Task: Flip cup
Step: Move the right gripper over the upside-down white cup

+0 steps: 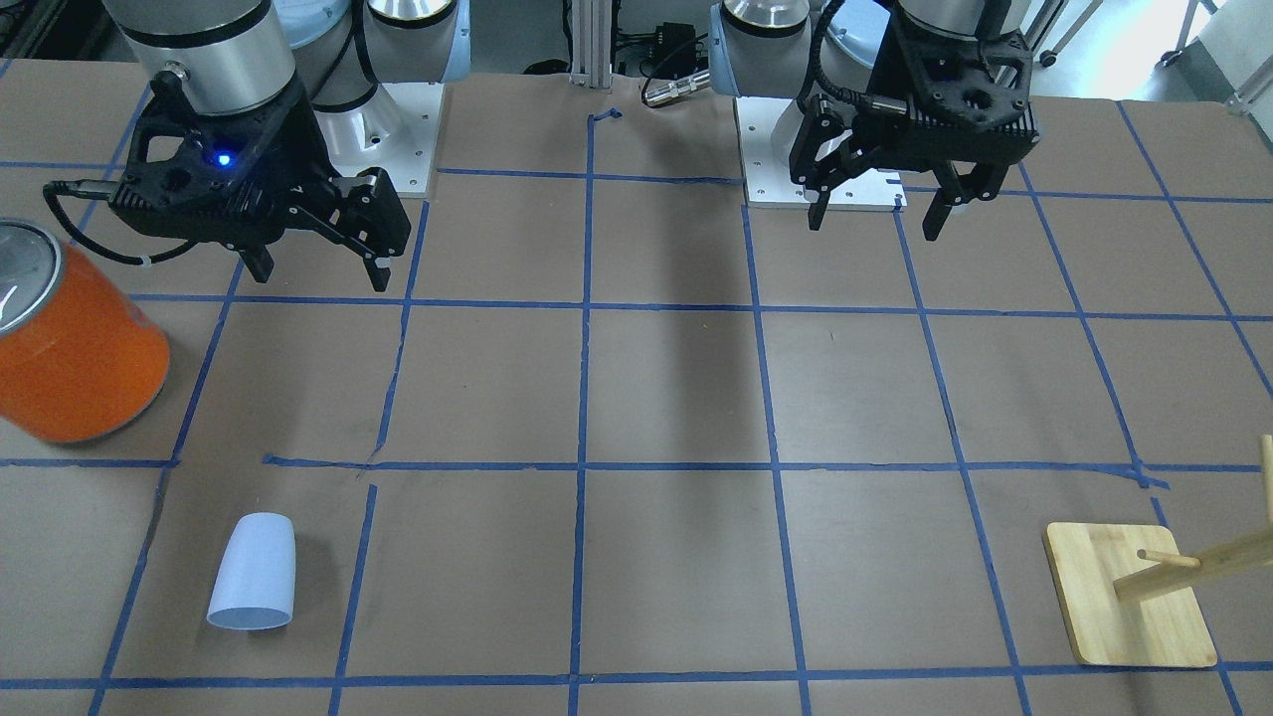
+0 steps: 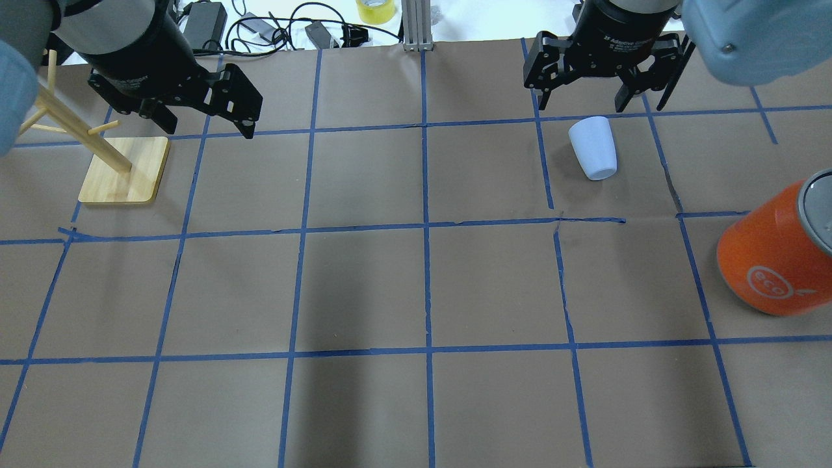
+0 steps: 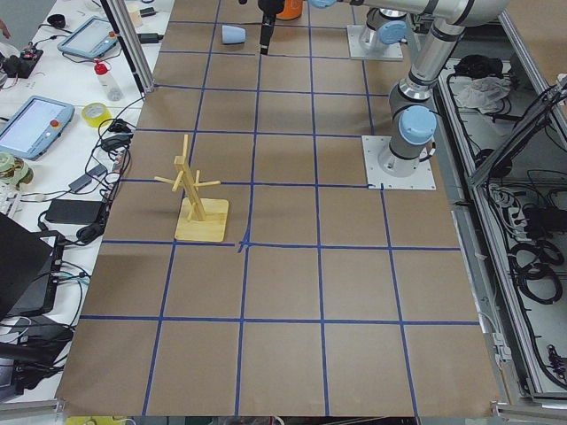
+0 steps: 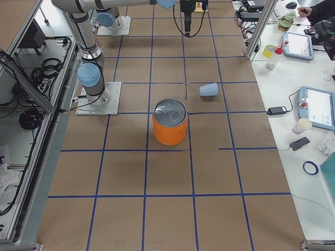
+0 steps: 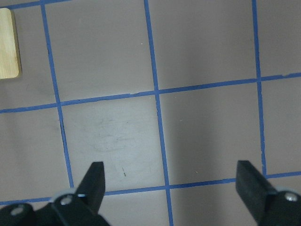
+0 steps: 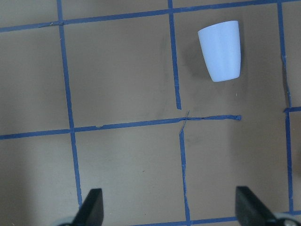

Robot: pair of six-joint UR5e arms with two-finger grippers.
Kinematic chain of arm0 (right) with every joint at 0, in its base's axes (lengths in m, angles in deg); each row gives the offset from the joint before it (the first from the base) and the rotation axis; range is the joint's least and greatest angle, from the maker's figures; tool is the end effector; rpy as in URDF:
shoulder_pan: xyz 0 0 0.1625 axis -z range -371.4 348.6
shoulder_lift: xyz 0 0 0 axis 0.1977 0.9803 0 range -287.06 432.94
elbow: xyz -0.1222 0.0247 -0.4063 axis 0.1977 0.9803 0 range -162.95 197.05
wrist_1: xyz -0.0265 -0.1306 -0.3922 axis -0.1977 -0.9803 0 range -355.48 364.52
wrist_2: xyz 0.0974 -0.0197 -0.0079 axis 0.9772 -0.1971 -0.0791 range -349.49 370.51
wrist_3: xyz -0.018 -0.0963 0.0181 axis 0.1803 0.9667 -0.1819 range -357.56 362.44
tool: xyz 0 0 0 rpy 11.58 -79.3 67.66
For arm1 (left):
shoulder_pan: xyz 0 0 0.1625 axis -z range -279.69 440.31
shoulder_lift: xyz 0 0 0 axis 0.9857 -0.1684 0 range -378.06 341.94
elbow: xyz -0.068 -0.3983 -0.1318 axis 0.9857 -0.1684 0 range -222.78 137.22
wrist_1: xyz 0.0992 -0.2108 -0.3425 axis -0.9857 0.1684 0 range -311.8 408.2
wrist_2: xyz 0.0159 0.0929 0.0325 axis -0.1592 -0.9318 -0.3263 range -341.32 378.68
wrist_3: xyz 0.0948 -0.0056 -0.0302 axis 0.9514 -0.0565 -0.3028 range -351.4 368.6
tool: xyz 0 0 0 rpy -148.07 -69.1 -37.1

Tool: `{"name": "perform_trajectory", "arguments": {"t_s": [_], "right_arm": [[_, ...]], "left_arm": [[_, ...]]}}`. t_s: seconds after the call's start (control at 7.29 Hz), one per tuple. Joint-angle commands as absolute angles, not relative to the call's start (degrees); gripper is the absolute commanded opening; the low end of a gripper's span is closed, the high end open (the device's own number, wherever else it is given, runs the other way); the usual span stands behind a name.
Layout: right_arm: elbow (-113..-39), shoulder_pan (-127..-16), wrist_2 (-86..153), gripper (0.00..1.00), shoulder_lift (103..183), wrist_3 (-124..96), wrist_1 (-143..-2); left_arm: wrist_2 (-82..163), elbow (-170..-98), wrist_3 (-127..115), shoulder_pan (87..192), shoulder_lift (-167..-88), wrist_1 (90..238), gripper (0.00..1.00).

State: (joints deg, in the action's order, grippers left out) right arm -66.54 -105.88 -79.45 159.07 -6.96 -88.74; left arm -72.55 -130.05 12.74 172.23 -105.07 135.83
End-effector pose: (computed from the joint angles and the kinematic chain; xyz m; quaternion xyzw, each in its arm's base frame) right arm 0.1743 -0.5177 0.5150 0.0429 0.9978 -0.0503 0.0064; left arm -0.1473 -0.4761 0.5414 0.0520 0.9961 -0.0704 0.0121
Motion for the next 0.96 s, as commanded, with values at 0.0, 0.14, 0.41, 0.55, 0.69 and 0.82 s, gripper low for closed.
{"name": "perform_trajectory", "arguments": {"t_s": [0.0,0.14,0.41,0.55,0.69,0.82], "right_arm": [[-66.54,-105.89,-79.49,1.00,159.07,-6.96,-88.73],[-66.54,-105.89,-79.58,1.00,159.07,-6.96,-88.73],[-66.10,-105.54,-79.75,1.00,159.07,-6.96,-88.82],[-65.84,-105.27,-81.49,1.00,159.07,-7.23,-88.82],[-65.92,-104.57,-81.07,1.00,158.46,-7.05,-89.00],[-65.49,-102.65,-80.98,1.00,157.32,-6.96,-89.61]], "left_arm": [[-72.55,-130.06,12.73,172.24,-105.07,135.83,1.00],[-72.55,-130.06,12.73,172.24,-105.07,135.83,1.00],[-72.55,-130.06,12.65,172.24,-105.07,135.83,1.00],[-72.55,-130.06,12.56,172.24,-105.07,135.83,1.00],[-72.46,-130.14,12.47,172.24,-105.07,135.83,1.00],[-72.46,-130.14,12.47,172.24,-105.07,135.92,1.00]]}}
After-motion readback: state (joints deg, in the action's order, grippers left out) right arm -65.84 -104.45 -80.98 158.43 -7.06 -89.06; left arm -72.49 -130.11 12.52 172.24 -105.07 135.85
